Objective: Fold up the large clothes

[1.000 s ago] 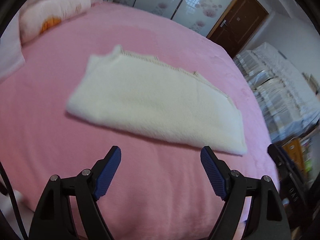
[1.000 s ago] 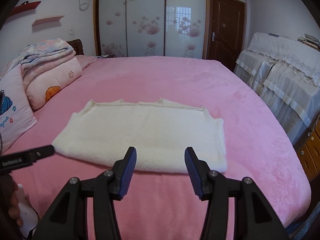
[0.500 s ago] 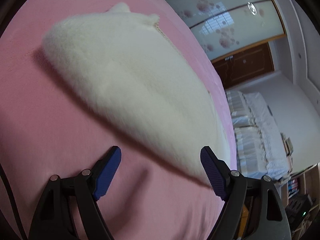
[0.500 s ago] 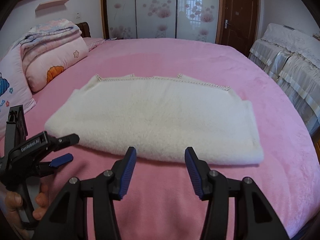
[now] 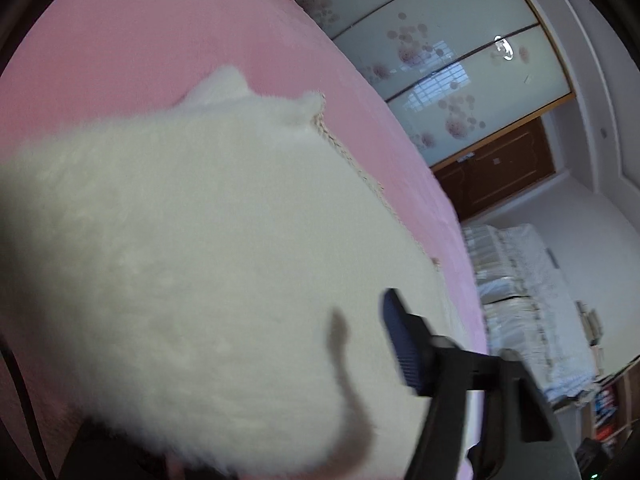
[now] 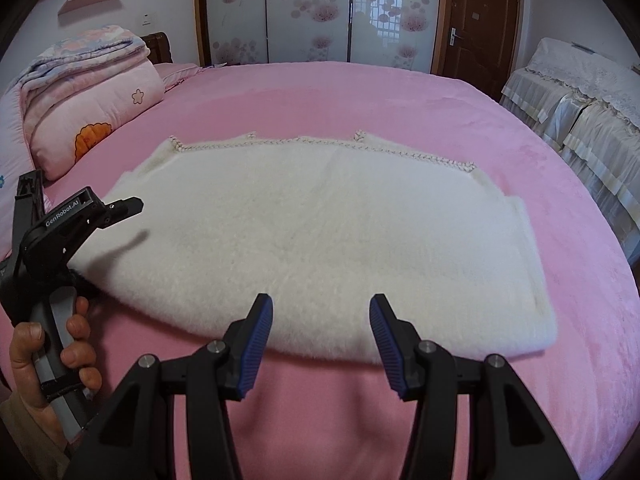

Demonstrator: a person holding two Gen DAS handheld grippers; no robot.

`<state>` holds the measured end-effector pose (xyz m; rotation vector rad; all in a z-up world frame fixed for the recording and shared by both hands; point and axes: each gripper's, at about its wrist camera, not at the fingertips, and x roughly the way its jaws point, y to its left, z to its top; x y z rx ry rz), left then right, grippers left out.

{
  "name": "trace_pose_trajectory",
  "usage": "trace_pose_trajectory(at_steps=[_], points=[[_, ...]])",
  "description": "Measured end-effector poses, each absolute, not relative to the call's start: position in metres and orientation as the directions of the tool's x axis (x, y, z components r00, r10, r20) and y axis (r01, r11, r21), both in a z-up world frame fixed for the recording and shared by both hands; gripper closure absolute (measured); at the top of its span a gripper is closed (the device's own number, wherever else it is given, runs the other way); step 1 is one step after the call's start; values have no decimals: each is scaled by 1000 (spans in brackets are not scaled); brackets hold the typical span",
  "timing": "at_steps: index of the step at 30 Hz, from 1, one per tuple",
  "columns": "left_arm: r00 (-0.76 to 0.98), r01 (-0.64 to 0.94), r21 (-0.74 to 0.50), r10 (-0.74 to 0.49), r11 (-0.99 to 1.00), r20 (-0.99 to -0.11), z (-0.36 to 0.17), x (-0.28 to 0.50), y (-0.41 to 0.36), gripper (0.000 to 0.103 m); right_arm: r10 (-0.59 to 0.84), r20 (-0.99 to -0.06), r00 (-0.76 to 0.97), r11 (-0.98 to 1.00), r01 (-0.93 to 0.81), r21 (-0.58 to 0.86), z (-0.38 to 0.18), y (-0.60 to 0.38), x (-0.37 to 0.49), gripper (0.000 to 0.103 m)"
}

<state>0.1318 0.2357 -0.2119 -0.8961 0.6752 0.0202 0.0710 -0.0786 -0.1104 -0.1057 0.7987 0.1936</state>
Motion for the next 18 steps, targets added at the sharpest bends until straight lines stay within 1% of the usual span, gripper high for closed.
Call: trace_pose_trajectory(at_steps=[1, 3, 4, 5, 6, 9, 11, 13, 15, 18], points=[[794, -296, -693, -234, 657, -561, -207, 131, 244, 79, 129, -716, 686, 976, -215, -30, -110, -78, 76, 53], [802, -277, -677, -224, 682, -554, -197, 129, 243, 80, 126, -710, 693, 974, -221, -43, -109, -75, 89, 54], [806, -268, -664, -216, 698, -552, -192, 128, 241, 81, 126, -707, 696, 972, -227, -50, -108, -73, 96, 58], [808, -261, -650, -207, 714, -552, -187, 128, 239, 82, 130, -703, 699, 968, -242, -63, -108, -68, 104, 67], [810, -254, -627, -192, 737, -554, -180, 128, 235, 82, 128, -701, 702, 964, -253, -78, -108, -64, 109, 75], [824, -228, -588, -169, 776, -542, -161, 132, 224, 83, 127, -695, 708, 951, -286, -117, -114, -52, 128, 85], [831, -210, -558, -154, 803, -534, -147, 135, 216, 83, 164, -717, 677, 935, -338, -105, -125, -43, 140, 87], [836, -183, -540, -159, 822, -525, -133, 139, 207, 83, 173, -762, 624, 919, -380, -103, -145, -34, 151, 89], [839, -148, -512, -167, 846, -518, -117, 145, 191, 83, 186, -769, 611, 914, -395, -93, -156, -34, 155, 88], [852, -76, -444, -173, 893, -493, -89, 150, 161, 83, 267, -776, 571, 921, -387, 31, -158, -50, 160, 88]])
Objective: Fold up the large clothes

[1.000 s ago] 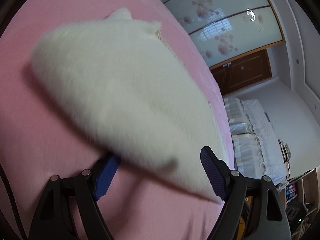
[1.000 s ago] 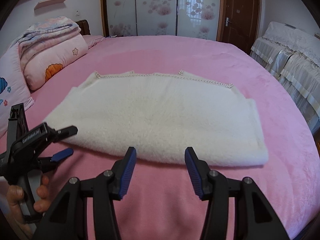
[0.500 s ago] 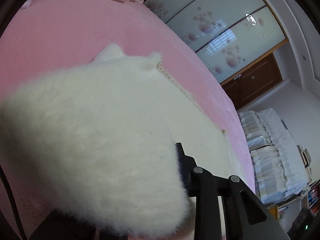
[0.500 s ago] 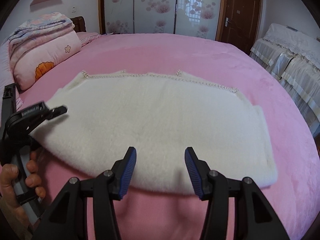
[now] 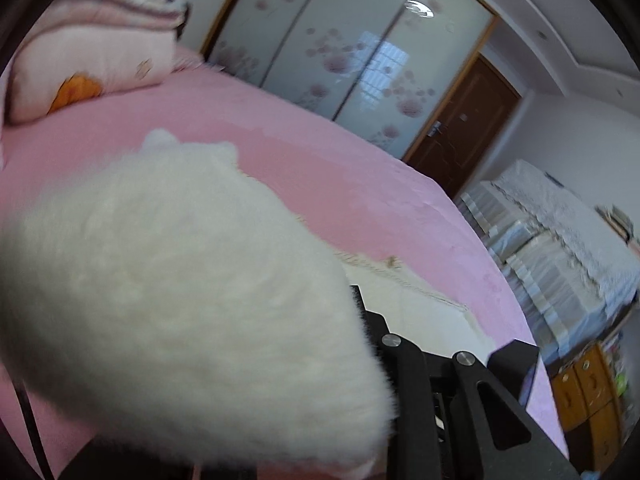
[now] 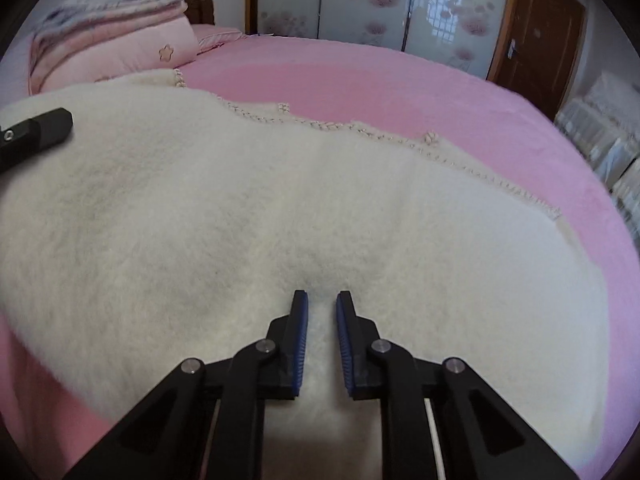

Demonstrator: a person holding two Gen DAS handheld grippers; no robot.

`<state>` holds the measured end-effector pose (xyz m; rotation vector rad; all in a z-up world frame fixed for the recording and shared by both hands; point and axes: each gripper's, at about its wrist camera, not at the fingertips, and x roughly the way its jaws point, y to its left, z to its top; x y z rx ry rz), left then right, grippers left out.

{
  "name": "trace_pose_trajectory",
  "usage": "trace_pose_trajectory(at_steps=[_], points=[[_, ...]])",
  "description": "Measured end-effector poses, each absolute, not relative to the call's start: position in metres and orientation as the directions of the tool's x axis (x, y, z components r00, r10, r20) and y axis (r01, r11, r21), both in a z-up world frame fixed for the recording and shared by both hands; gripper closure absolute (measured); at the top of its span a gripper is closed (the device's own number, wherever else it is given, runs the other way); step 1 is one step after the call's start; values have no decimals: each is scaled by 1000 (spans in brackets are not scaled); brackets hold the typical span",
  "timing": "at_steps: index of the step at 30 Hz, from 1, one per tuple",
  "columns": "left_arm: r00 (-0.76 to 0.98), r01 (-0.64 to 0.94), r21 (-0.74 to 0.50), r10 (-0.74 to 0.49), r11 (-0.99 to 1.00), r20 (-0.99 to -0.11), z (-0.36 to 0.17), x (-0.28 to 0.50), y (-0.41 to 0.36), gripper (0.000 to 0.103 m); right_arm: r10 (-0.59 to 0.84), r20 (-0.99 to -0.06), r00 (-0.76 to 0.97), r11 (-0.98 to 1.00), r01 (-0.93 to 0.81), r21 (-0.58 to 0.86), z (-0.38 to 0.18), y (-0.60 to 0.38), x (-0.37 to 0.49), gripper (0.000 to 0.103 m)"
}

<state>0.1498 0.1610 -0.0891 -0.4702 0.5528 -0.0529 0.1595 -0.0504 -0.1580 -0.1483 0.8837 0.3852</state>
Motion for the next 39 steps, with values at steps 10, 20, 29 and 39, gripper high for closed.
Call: trace_pose_trajectory(at_steps=[10, 20, 29, 39], points=[[812, 174, -309, -314, 935, -492, -48, 171, 31, 83, 484, -717, 501, 874, -244, 420, -133, -158, 146, 89], [686, 324, 223, -66, 919, -724, -152, 190, -112, 48, 222, -786, 577, 931, 115, 347, -133, -328, 73, 88], [583, 372, -64, -286, 926, -761, -120, 177, -73, 36, 249, -761, 599, 922, 94, 375, -123, -336, 67, 88], [623, 241, -288, -376, 927, -686, -87, 141, 9, 26, 405, -647, 647, 865, -41, 501, -75, -326, 81, 29]])
